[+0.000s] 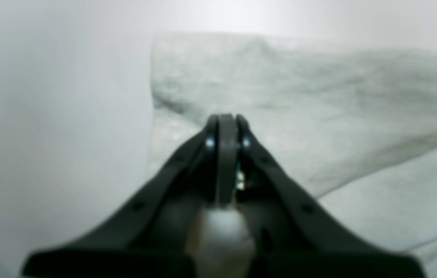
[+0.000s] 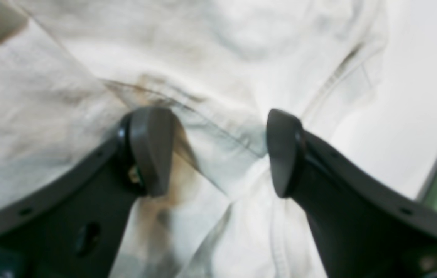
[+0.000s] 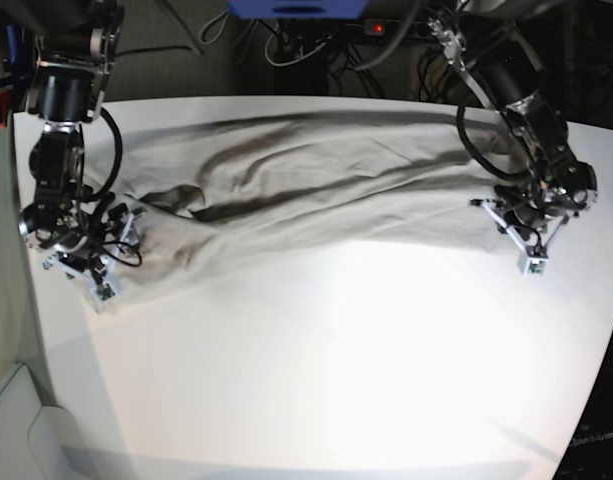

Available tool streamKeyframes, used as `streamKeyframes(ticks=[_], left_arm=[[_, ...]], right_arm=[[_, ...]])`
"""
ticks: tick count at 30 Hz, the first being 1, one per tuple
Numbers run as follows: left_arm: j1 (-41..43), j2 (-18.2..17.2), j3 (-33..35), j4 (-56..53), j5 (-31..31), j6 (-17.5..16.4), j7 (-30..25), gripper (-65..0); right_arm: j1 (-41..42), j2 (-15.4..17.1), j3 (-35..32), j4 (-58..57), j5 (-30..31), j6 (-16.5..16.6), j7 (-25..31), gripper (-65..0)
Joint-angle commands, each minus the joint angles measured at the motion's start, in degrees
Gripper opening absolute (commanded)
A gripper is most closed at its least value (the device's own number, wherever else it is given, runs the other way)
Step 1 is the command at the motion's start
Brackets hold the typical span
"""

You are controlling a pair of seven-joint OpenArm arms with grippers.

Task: Layout the t-shirt on the table in an organized manner, then fold the t-shirt properly

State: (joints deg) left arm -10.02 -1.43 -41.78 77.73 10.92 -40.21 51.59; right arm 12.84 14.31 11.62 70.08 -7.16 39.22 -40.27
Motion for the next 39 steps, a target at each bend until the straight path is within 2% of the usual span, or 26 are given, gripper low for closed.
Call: streamKeyframes(ticks=[1, 5, 8, 10, 18, 21, 31, 39], left_arm=[[-1.10, -0.63, 0.15, 1.08, -0.59, 0.21, -0.74, -64.1], [-1.10, -0.63, 0.15, 0.90, -0.59, 0.21, -0.74, -64.1], [-1.10, -0.63, 0.15, 0.82, -0.59, 0.21, -0.74, -64.1], [-1.10, -0.63, 0.15, 0.82, -0.59, 0.21, -0.74, -64.1], [-1.19, -0.63, 0.15, 0.82, -0.59, 0.21, -0.74, -64.1], [-1.19, -0.63, 0.15, 0.82, -0.59, 0.21, -0.74, -64.1], [-1.19, -0.72, -0.02, 0.64, -1.03, 0.21, -0.82, -64.1], [-1.19, -0.72, -0.02, 0.64, -1.03, 0.21, -0.82, -64.1]], right_arm=[[0.65, 0.60, -0.06, -0.33, -0.53, 0.78, -0.39, -30.8], [0.57, 1.04, -0.58, -1.29, -0.45, 0.78, 0.14, -45.6], [0.65, 1.04, -0.58, -1.38, -0.45, 0.78, 0.14, -59.5], [0.65, 1.04, -0.58, -1.38, -0.53, 0.78, -0.04, -64.5], [0.04, 2.18, -0.14, 5.12, -0.53, 0.78, -1.18, -65.0], [-0.31, 3.50, -0.14, 8.55, -0.36, 0.78, -4.52, -65.0], [-3.65, 3.67, -0.50, 22.09, -0.45, 0.78, -13.05, -65.0], [-6.56, 3.50, -0.23, 23.59, -0.45, 0.78, -13.40, -65.0]])
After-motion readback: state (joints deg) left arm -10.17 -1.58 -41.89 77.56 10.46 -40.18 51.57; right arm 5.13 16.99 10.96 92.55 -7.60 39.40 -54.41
